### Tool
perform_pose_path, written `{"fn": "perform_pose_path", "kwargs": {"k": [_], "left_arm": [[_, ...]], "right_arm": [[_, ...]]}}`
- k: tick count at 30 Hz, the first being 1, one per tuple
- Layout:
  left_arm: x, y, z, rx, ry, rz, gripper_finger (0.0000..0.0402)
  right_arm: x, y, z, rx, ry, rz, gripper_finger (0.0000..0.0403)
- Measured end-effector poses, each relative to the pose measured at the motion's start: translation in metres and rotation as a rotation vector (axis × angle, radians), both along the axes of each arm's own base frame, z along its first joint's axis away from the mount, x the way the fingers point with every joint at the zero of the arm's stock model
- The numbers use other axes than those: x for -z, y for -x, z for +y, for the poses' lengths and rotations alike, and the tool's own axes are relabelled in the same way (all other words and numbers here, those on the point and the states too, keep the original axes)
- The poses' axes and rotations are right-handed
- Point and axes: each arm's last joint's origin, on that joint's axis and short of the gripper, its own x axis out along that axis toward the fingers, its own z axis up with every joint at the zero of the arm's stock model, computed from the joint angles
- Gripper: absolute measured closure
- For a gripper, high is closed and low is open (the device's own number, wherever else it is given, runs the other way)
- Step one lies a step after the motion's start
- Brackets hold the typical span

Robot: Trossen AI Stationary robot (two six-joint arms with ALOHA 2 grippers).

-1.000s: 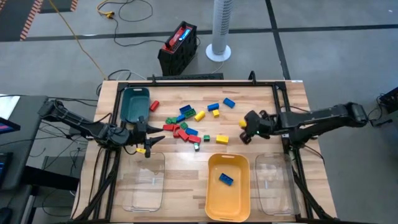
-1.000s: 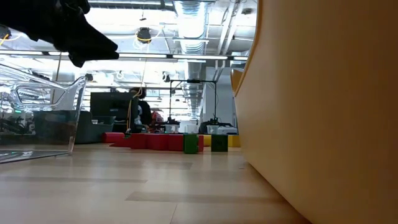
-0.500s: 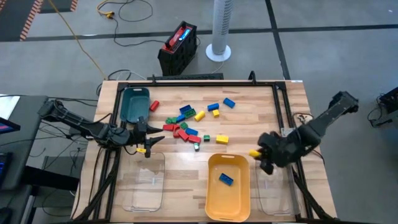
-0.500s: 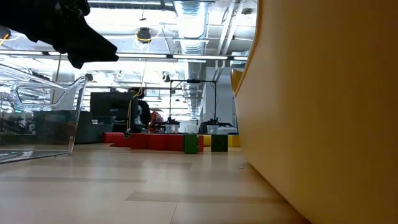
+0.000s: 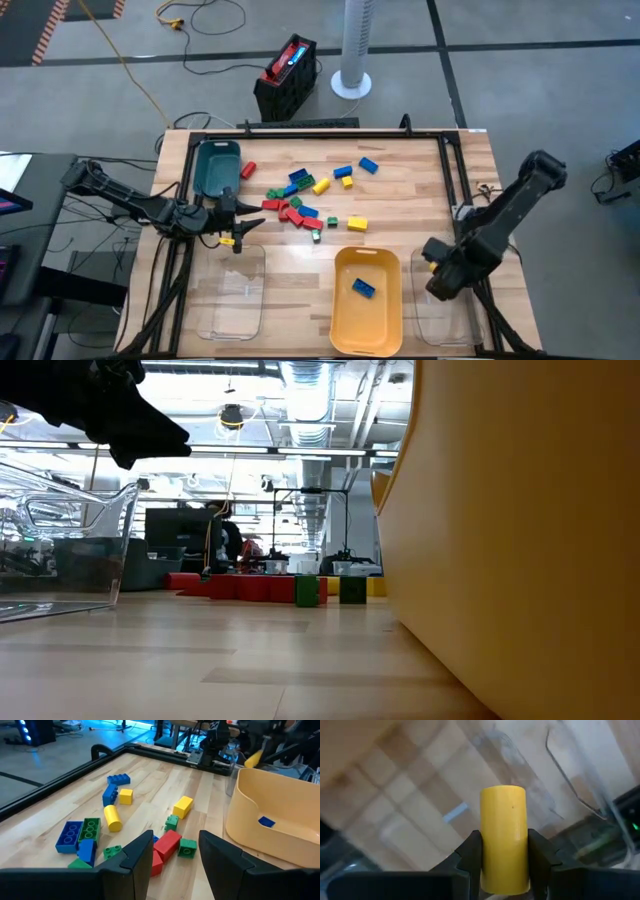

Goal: Sort blocks
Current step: Put the yellow wooden block into the right transparent bin

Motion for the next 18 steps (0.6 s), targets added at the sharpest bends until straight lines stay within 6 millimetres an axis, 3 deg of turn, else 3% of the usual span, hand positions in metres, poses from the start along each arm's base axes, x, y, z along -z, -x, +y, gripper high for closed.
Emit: {"fn": "perform_pose_path", "kwargs": {"k": [11, 18], "left_arm": [[0.0, 0.0, -0.002, 0.01, 0.001, -0.003, 0.0246], [0.0, 0.0, -0.002, 0.014, -0.007, 0.0, 0.0246]], "right_arm": [[0.052, -0.02, 0.026, -0.013, 0.019, 0.062, 0.0284], [0.074, -0.025, 0.045, -0.053, 0.108, -0.026, 0.0284]]}}
